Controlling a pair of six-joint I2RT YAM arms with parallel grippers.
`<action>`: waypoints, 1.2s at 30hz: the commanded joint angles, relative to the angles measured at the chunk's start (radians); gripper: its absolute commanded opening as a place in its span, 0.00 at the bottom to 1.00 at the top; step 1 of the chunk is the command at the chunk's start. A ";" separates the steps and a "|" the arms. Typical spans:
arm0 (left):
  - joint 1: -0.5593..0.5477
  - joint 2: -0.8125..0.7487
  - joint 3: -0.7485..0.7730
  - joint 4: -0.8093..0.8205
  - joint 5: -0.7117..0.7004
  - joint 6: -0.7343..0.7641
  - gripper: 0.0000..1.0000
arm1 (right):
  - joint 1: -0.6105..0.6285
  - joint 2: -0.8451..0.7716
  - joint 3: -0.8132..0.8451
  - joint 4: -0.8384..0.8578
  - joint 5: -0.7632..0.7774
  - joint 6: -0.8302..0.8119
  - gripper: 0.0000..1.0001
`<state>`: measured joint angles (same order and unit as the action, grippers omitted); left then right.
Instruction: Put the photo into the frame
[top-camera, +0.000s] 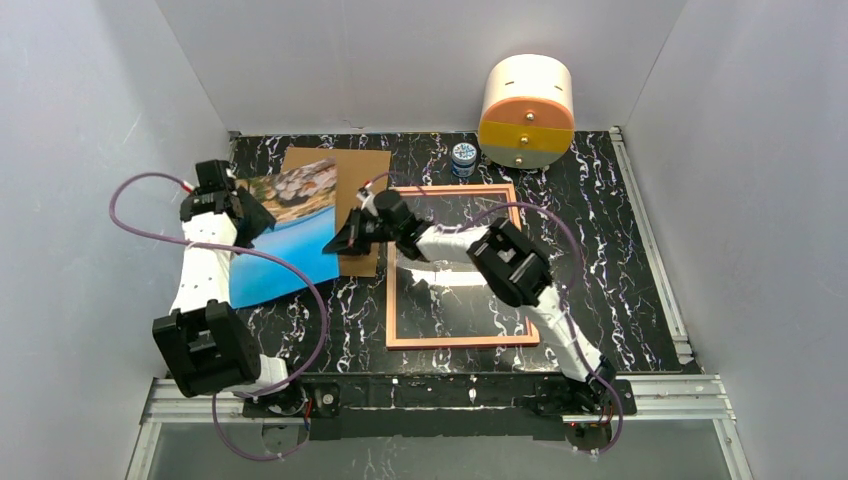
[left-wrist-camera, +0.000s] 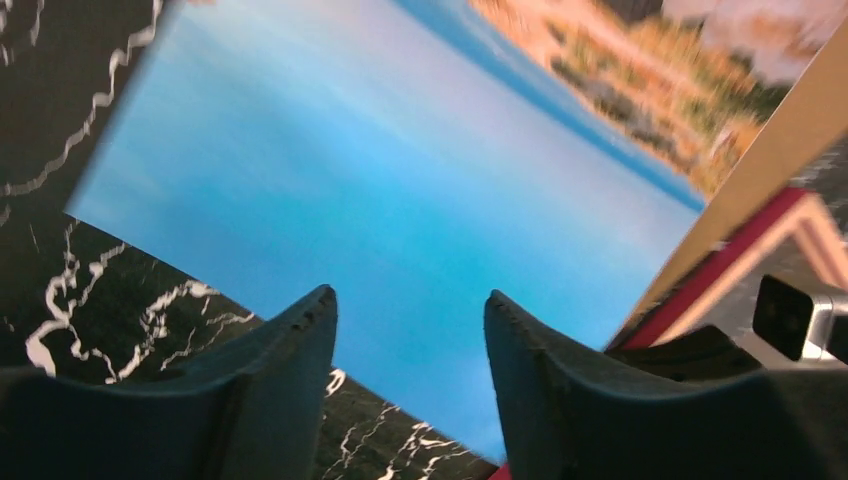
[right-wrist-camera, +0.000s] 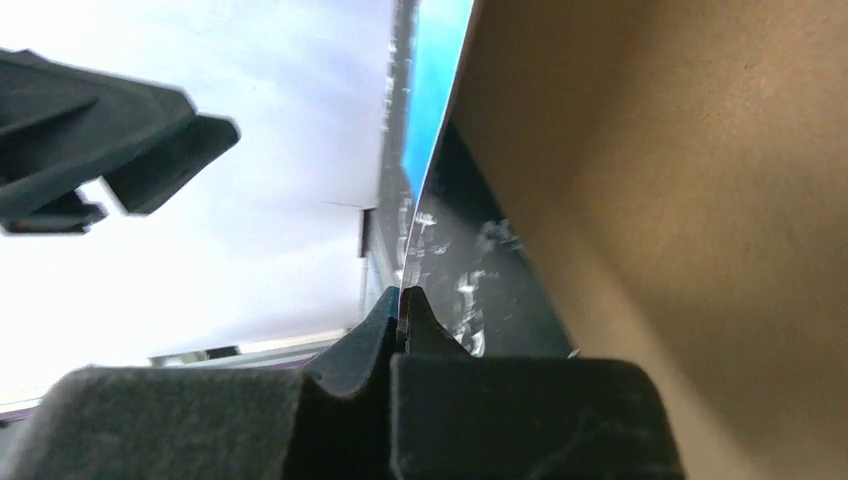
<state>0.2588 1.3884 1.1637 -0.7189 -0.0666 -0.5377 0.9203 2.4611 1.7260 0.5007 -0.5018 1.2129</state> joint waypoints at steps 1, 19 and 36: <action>-0.001 -0.006 0.134 -0.038 0.095 0.080 0.57 | -0.101 -0.259 -0.114 0.110 -0.025 0.068 0.01; -0.003 0.086 0.402 0.121 0.504 -0.009 0.83 | -0.298 -0.753 -0.124 -0.253 0.162 0.216 0.01; -0.184 -0.030 0.215 0.987 0.955 0.149 0.82 | -0.319 -0.924 0.014 -0.585 0.552 0.273 0.01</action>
<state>0.0643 1.4345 1.4361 -0.0635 0.7902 -0.4259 0.6022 1.5917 1.7000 -0.0299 -0.0208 1.4464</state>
